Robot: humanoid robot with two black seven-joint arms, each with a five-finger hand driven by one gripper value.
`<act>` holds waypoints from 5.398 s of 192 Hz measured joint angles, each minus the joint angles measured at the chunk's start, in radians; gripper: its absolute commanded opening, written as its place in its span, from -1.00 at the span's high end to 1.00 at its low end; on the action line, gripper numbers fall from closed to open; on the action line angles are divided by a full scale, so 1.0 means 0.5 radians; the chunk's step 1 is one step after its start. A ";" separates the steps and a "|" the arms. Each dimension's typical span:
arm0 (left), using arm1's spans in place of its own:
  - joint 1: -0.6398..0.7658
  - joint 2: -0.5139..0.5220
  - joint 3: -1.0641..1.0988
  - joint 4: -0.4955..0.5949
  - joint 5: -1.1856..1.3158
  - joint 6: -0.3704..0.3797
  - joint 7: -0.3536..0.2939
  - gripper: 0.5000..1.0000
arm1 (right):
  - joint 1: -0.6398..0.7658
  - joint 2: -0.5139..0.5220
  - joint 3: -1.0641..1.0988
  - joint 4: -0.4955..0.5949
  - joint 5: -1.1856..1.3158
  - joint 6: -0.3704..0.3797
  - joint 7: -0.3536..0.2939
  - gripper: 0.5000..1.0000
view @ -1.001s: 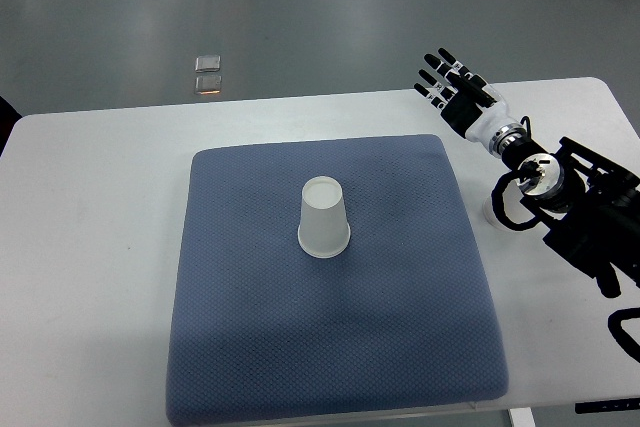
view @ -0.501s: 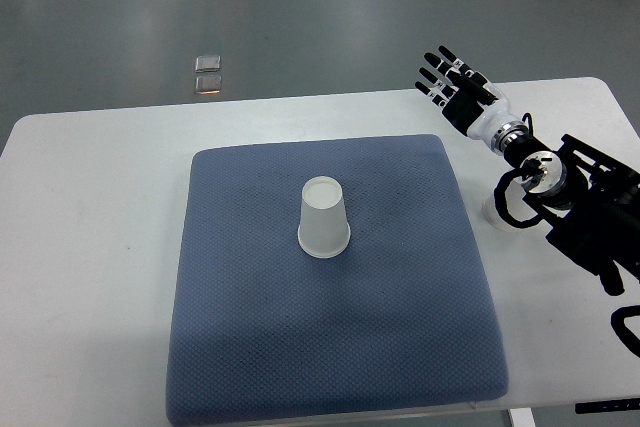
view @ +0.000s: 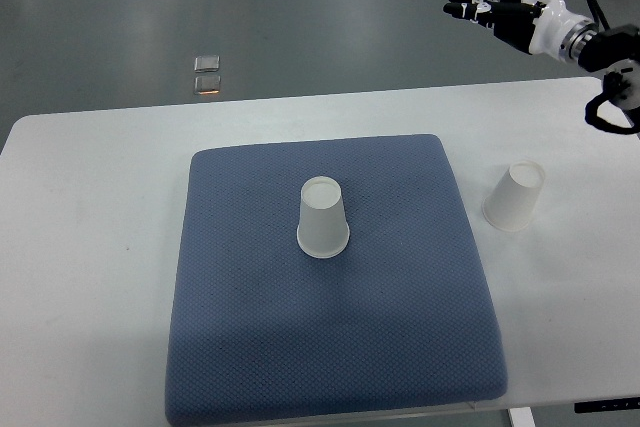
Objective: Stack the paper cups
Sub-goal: 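Move the right hand over and down toward the loose white paper cup, then close the right hand fingers around the loose white paper cup, then lift the cup with the right hand and carry it above the cup on the pad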
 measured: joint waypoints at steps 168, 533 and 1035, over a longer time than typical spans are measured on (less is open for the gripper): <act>-0.001 0.000 -0.003 -0.010 0.000 -0.003 0.000 -1.00 | 2.277 -0.634 -2.069 1.644 -1.119 0.313 -0.423 -0.74; 0.002 0.000 -0.002 -0.025 0.000 0.000 0.000 -1.00 | 0.683 -0.273 -1.939 1.241 -1.097 -0.788 -0.438 -0.70; 0.002 0.000 0.001 -0.029 0.001 -0.003 0.000 -1.00 | 2.559 0.343 -2.205 1.731 -0.491 0.074 -0.463 0.48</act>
